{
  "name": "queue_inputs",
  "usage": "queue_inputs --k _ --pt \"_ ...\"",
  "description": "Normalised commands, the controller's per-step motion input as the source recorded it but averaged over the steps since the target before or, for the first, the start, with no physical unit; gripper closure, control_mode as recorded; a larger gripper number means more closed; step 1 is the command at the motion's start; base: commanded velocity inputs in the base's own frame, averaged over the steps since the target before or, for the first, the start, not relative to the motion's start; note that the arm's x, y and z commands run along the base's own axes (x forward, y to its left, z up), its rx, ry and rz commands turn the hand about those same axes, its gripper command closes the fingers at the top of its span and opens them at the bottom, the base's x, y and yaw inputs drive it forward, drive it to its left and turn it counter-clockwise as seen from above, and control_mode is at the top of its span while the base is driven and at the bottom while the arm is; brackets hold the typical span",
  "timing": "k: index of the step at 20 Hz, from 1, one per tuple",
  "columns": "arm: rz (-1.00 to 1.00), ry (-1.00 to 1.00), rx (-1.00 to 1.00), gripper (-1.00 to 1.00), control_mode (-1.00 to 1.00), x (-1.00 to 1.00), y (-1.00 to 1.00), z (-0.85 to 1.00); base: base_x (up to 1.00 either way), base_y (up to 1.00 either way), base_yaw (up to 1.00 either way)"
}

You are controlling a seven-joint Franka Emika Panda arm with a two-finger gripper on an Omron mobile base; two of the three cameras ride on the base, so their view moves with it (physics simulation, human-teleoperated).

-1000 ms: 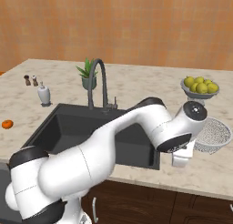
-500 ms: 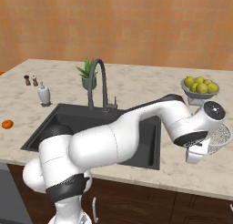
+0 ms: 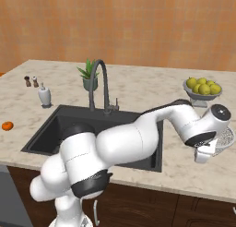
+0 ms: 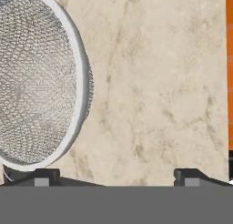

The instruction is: Put the colander in the sink, put the orange in the colander, and turn on the sink faucet and pour water over the colander.

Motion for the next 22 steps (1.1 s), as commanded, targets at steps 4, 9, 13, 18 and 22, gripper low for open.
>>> queue_inputs --k 4,9,13,18,22 --pt "0.00 0.04 0.00 -1.00 -1.00 0.41 -0.32 -0.27 0.00 0.00 0.00" --pt "0.00 0.03 0.00 -1.00 -1.00 0.37 -0.26 -0.27 0.00 0.00 0.00" --pt "0.00 0.04 0.00 -1.00 -1.00 0.37 -0.06 -0.42 0.00 0.00 0.00" --pt "-0.01 0.03 0.00 -1.00 -1.00 0.39 0.00 -0.45 0.00 0.00 0.00" --pt "0.00 0.00 0.00 -1.00 -1.00 0.34 -0.03 -0.35 0.00 0.00 0.00"
